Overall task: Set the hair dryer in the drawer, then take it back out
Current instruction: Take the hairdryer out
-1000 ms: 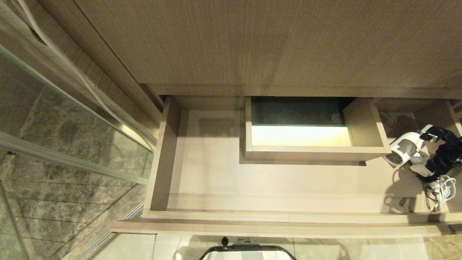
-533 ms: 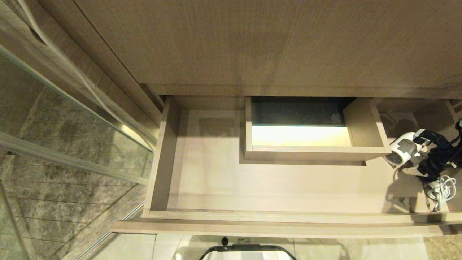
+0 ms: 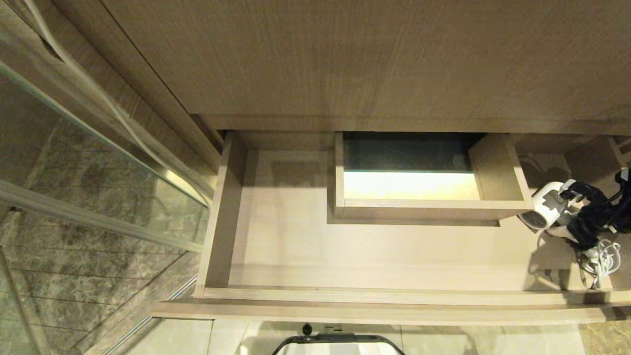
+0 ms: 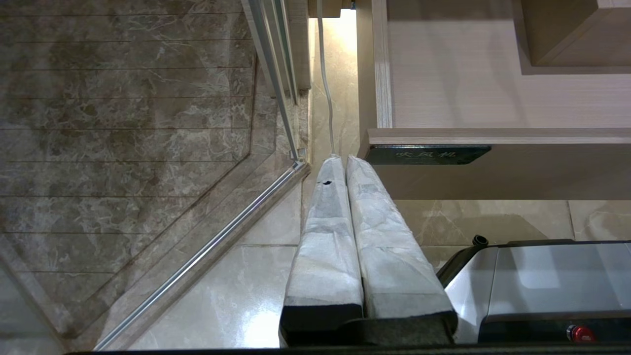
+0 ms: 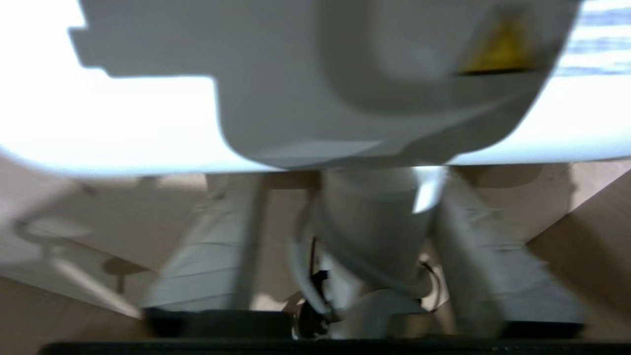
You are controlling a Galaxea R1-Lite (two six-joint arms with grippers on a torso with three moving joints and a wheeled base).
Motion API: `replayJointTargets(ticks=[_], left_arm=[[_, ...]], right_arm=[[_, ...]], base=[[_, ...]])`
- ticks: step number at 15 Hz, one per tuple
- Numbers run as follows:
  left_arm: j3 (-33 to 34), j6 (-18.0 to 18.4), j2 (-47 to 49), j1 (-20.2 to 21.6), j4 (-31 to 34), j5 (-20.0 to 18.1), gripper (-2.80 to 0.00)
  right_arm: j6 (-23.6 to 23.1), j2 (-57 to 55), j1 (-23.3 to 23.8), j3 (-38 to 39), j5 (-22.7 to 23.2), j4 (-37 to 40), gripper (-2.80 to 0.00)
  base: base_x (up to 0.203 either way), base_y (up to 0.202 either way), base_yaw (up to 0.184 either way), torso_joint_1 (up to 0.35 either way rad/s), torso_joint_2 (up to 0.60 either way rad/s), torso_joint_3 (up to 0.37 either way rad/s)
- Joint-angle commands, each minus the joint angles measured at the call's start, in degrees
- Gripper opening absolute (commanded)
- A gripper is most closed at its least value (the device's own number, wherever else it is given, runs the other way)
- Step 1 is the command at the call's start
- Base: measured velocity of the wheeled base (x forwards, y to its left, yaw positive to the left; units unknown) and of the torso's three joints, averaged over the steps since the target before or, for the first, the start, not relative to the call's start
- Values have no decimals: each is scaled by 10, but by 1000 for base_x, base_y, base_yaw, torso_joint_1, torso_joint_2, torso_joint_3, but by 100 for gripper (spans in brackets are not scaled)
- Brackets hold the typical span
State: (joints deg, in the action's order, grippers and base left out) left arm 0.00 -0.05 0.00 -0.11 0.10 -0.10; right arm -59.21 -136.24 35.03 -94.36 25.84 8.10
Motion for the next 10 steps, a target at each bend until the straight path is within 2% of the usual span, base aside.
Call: replayJointTargets(ticks=[1,6,10], left_arm=[[0,0,0,0,0,0,-280],[0,0,0,0,0,0,-280],[0,0,0,-1,0,0,-280]], right_arm=[[-4,4,-3,-1,2,3,-280],[-3,55,-9,8,1,16,-280],[-3,108,-9,9,1,71,-280]], base=[[0,0,0,0,0,0],[0,0,0,0,0,0],[0,0,0,0,0,0]])
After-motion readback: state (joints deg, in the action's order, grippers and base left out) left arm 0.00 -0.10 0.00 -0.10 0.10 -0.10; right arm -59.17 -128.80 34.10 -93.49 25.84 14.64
